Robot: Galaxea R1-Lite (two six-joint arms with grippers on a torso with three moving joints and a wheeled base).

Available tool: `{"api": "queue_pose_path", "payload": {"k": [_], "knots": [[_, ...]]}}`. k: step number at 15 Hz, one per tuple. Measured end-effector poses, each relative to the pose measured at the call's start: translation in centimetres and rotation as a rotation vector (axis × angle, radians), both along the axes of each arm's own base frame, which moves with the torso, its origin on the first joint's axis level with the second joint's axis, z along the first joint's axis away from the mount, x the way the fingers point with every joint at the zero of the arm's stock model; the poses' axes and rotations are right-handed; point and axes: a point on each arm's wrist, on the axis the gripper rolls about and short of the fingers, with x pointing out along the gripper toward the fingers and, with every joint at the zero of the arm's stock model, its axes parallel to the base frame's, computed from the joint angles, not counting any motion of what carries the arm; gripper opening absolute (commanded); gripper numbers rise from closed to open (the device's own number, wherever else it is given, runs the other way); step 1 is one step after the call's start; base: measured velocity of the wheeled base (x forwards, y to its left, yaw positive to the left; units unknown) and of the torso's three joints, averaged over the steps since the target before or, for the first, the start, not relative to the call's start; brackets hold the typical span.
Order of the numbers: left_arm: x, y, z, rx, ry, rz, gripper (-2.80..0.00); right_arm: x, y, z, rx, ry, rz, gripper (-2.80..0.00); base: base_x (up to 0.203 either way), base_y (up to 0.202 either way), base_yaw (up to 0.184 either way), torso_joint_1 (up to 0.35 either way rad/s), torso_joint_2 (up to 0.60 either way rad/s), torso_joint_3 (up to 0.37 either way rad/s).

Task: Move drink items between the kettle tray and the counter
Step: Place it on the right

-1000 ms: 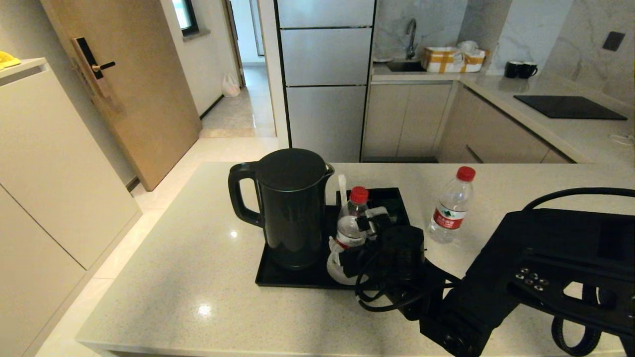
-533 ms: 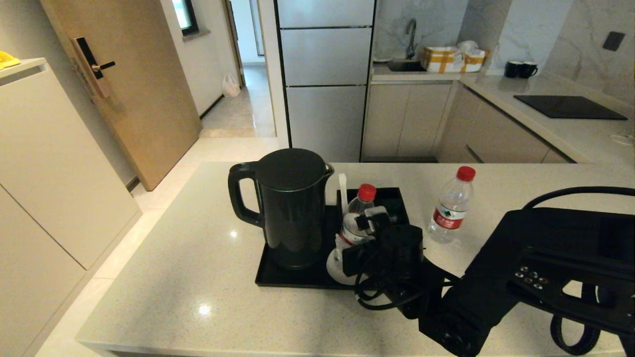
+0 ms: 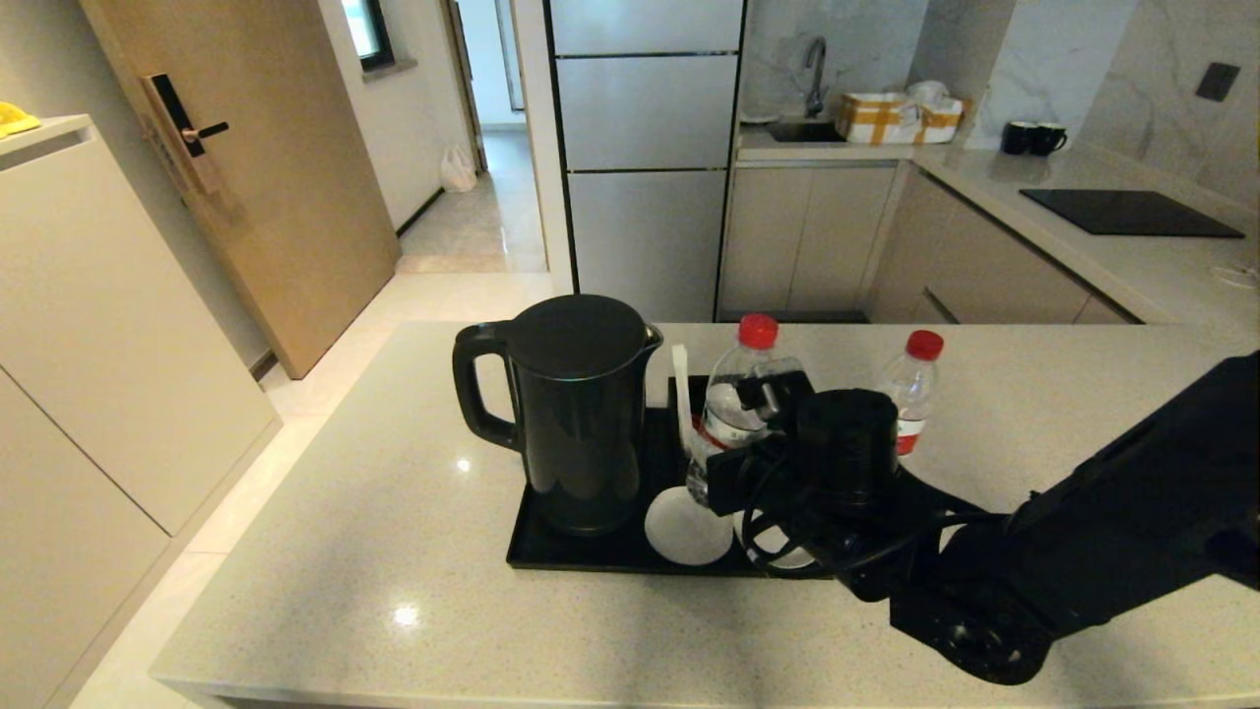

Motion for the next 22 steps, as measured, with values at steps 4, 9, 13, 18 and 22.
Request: {"api": "queue_pose_path", "payload": {"k": [4,9,13,18,22], "knots": [[0.0,0.0,0.0,0.0,0.0,0.0,-2.8,-1.1,-3.6,3.0,-0.019,-0.01,-0.075,-2.8,0.0,0.0,0.0,0.0,0.0,0.0],[0.0,0.0,0.0,0.0,0.0,0.0,-2.8,-5.2,-8.6,4.0,-0.048,0.001,-0.18,-2.8,0.0,0.0,0.0,0.0,0.0,0.0],[0.0,0.0,0.0,0.001,0.0,0.001,-2.8,-7.2,-12.5,3.5,-0.057,0.03,-0.282,-2.8,0.0,0.0,0.0,0.0,0.0,0.0],[0.0,0.0,0.0,0.0,0.0,0.0,-2.8,-8.2,-17.7,1.6,-0.032,0.08,-0.46,-2.8,0.0,0.0,0.0,0.0,0.0,0.0],[0.0,0.0,0.0,0.001,0.0,0.001,-2.8,-8.0,-22.1,1.9,0.009,0.061,-0.625,-2.8,0.0,0.0,0.0,0.0,0.0,0.0]]}}
